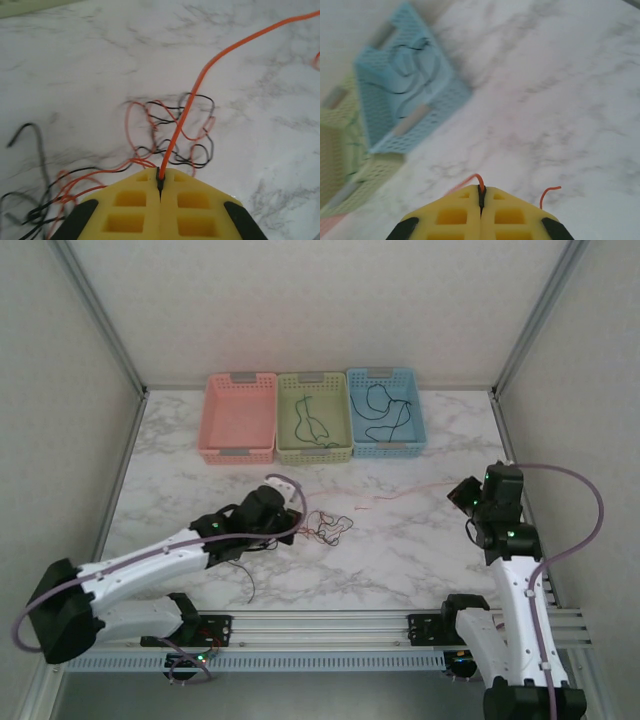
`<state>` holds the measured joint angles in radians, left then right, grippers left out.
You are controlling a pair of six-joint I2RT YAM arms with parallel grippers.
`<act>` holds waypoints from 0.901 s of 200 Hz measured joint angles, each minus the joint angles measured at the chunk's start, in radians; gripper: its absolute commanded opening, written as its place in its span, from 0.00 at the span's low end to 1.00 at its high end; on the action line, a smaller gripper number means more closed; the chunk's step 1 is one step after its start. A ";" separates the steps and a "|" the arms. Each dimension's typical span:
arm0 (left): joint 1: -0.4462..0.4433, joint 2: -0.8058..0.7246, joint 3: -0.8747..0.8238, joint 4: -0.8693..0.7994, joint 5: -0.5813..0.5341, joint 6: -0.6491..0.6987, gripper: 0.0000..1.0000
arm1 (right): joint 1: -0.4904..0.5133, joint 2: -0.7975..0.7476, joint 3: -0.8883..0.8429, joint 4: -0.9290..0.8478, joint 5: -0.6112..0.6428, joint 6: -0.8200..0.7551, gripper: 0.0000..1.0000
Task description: Untangle the cables
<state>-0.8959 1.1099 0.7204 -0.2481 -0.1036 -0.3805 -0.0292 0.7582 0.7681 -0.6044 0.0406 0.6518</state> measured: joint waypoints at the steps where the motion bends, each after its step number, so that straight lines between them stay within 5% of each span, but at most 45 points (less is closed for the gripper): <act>1: 0.002 -0.004 -0.001 -0.003 -0.001 -0.001 0.00 | -0.001 0.000 -0.003 0.000 0.003 0.000 0.00; 42: 0.128 -0.190 -0.023 -0.121 -0.061 -0.069 0.00 | -0.027 0.022 -0.059 0.009 0.066 0.018 0.00; 92: 0.145 -0.211 -0.033 -0.157 -0.057 -0.089 0.00 | -0.030 0.028 -0.070 0.050 0.058 0.017 0.00; 131: 0.145 -0.211 0.016 -0.193 0.031 -0.091 0.00 | -0.032 0.038 -0.088 0.117 -0.069 0.014 0.00; 180: 0.131 -0.220 0.383 -0.203 0.272 -0.038 0.00 | -0.032 0.011 -0.116 0.283 -0.346 0.016 0.00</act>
<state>-0.7650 0.8898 1.1034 -0.4511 0.1688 -0.4187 -0.0608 0.7689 0.6518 -0.3214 -0.3054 0.6678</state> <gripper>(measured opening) 0.047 0.038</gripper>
